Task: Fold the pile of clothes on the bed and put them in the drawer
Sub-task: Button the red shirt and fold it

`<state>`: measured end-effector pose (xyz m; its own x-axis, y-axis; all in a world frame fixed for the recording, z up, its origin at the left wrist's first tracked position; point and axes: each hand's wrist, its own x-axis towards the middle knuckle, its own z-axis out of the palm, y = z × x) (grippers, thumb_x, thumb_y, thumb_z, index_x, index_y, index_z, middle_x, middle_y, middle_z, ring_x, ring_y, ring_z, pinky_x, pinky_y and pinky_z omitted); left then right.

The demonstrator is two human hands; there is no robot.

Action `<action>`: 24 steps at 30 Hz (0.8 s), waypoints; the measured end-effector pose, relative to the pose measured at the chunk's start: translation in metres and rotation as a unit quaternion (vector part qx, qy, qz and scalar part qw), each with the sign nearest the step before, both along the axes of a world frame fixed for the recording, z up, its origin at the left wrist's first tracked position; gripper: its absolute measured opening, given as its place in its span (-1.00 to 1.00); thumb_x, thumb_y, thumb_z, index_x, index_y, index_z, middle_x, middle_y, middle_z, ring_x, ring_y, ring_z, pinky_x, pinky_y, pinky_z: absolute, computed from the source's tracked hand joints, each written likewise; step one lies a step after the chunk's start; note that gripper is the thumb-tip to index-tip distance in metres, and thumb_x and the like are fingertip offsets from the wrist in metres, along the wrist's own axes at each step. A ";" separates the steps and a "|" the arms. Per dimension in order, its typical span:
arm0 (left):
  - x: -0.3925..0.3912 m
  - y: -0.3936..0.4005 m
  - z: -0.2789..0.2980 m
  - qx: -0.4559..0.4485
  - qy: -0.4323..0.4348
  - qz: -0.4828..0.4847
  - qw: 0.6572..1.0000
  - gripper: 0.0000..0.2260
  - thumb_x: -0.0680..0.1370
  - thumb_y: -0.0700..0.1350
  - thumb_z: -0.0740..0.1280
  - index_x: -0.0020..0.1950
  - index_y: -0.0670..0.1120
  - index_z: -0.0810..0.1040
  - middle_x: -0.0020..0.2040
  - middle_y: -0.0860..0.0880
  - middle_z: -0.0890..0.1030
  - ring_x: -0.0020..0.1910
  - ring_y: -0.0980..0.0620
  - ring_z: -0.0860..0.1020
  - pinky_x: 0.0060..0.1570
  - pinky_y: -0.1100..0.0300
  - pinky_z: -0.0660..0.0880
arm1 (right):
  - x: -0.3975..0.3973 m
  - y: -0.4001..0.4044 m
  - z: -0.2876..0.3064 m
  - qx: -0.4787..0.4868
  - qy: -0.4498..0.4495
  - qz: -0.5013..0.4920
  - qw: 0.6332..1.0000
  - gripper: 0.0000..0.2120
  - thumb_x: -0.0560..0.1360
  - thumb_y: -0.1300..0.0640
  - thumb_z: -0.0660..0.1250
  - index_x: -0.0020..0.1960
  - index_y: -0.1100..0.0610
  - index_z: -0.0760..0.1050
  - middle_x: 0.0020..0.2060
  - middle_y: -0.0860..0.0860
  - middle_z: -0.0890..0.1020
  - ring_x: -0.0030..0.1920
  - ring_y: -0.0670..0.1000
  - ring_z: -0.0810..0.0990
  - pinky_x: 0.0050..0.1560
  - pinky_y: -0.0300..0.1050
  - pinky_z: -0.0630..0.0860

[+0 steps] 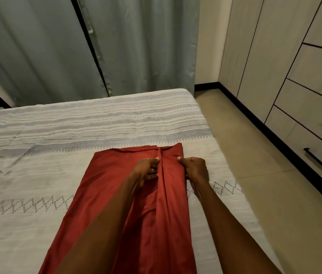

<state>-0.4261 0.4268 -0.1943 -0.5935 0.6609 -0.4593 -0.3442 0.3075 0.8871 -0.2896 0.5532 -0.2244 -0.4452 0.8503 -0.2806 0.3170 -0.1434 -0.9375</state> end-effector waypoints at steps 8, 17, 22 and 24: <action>0.000 0.002 -0.003 0.008 0.004 0.003 1.000 -0.87 0.62 -0.14 0.33 -0.08 -0.16 0.56 -0.35 0.00 0.61 -0.48 0.15 0.56 -0.40 0.25 0.54 | 0.003 -0.004 -0.001 0.038 -0.003 -0.029 0.999 -0.67 0.35 -0.32 0.46 -0.28 -0.06 0.64 -0.43 -0.04 0.67 -0.31 0.09 0.69 -0.14 0.19 0.67; -0.002 0.015 -0.007 -0.053 0.122 0.046 0.990 -0.63 0.61 -0.18 0.35 -0.37 -0.09 0.34 -0.48 -0.02 0.32 -0.61 0.13 0.27 -0.59 0.32 0.24 | 0.004 -0.002 0.002 0.052 -0.039 -0.062 0.996 -0.67 0.61 -0.02 0.28 -0.26 0.08 0.59 -0.36 -0.01 0.63 -0.29 0.06 0.61 -0.33 -0.19 0.40; -0.011 0.028 0.006 -0.113 0.203 -0.018 0.973 -0.69 0.60 -0.05 0.36 -0.32 -0.13 0.47 -0.44 -0.08 0.46 -0.53 0.01 0.43 -0.55 0.27 0.40 | -0.007 0.005 0.007 0.035 -0.045 -0.032 0.998 -0.54 0.49 -0.25 0.35 -0.37 0.10 0.52 -0.40 0.01 0.62 -0.32 0.10 0.61 -0.30 -0.09 0.42; -0.018 0.034 0.007 -0.134 0.309 -0.028 0.941 -0.66 0.59 -0.03 0.34 -0.37 -0.10 0.48 -0.49 -0.08 0.45 -0.53 -0.02 0.43 -0.46 0.22 0.35 | -0.012 0.008 0.006 0.051 -0.045 -0.024 0.997 -0.57 0.50 -0.22 0.35 -0.31 0.12 0.55 -0.37 0.02 0.64 -0.27 0.13 0.63 -0.22 -0.04 0.49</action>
<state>-0.4441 0.4607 -0.1876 -0.7697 0.6088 -0.1920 0.2361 0.5510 0.8004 -0.3011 0.5610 -0.2189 -0.3808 0.8959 -0.2289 0.3957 -0.0659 -0.9160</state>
